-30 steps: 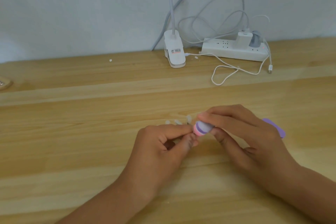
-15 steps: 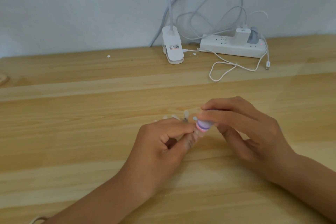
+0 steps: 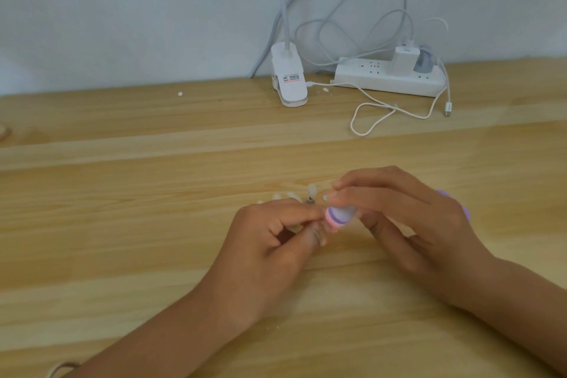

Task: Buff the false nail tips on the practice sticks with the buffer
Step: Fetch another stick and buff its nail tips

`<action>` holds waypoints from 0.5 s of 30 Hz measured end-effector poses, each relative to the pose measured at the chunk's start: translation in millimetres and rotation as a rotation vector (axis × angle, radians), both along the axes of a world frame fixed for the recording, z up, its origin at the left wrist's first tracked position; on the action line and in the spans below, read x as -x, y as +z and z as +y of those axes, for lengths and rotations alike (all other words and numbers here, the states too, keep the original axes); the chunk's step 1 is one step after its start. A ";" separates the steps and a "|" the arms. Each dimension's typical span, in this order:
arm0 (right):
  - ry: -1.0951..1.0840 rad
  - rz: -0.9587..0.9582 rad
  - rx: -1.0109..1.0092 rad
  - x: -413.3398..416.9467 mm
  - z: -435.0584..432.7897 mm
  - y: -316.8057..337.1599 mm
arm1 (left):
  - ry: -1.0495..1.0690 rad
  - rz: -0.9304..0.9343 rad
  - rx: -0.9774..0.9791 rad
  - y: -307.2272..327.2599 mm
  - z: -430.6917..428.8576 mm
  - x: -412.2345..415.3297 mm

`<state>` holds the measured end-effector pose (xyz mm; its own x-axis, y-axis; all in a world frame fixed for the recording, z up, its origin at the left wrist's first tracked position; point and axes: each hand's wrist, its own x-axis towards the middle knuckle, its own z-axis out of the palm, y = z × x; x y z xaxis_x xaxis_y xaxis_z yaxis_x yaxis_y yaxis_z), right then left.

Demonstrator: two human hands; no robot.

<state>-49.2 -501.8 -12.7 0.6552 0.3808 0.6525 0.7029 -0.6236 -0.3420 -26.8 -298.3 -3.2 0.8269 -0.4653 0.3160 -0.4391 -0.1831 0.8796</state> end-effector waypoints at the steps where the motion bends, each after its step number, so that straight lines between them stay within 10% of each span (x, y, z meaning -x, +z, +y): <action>1: 0.010 -0.008 0.013 0.4 1.2 -0.3 | -0.009 -0.011 -0.006 0.5 0.1 0.2; 15: 0.015 -0.009 -0.021 0.2 3.7 0.7 | -0.034 0.119 0.122 0.9 2.5 -2.9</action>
